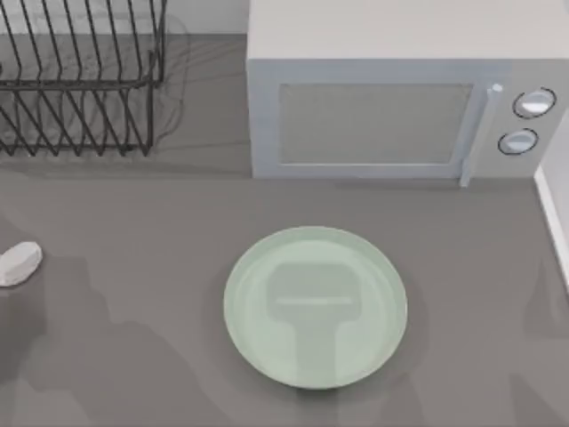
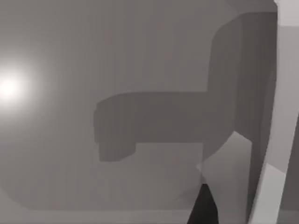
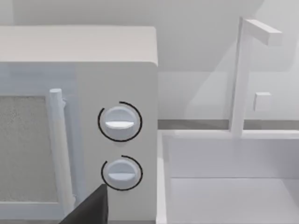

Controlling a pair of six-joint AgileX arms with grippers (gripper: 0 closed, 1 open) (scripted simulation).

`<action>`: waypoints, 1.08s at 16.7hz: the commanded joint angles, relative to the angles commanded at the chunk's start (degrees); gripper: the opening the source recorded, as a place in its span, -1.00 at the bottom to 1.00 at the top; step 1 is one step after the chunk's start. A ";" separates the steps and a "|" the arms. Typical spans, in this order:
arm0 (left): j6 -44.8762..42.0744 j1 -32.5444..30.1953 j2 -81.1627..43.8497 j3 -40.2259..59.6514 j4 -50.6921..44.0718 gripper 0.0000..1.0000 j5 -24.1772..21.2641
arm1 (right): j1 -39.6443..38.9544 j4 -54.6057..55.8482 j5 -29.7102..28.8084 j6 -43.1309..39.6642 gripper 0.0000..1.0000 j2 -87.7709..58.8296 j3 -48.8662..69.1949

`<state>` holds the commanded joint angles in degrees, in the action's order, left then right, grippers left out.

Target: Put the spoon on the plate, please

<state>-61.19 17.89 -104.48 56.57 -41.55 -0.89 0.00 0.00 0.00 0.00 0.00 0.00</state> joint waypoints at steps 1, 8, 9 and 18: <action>-0.02 0.01 0.31 0.66 -0.76 -1.00 0.00 | 0.00 0.00 0.00 0.00 1.00 0.00 0.00; -0.09 -0.20 6.35 11.19 -18.73 -1.00 0.02 | 0.00 0.00 0.00 0.00 1.00 0.00 0.00; 0.06 -0.22 7.34 12.51 -20.65 -1.00 0.02 | 0.00 0.00 0.00 0.00 1.00 0.00 0.00; 1.78 -0.64 7.83 14.57 -22.85 -1.00 0.07 | 0.00 0.00 0.00 0.00 1.00 0.00 0.00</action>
<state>-59.41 17.25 -96.65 71.13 -64.40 -0.83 0.00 0.00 0.00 0.00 0.00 0.00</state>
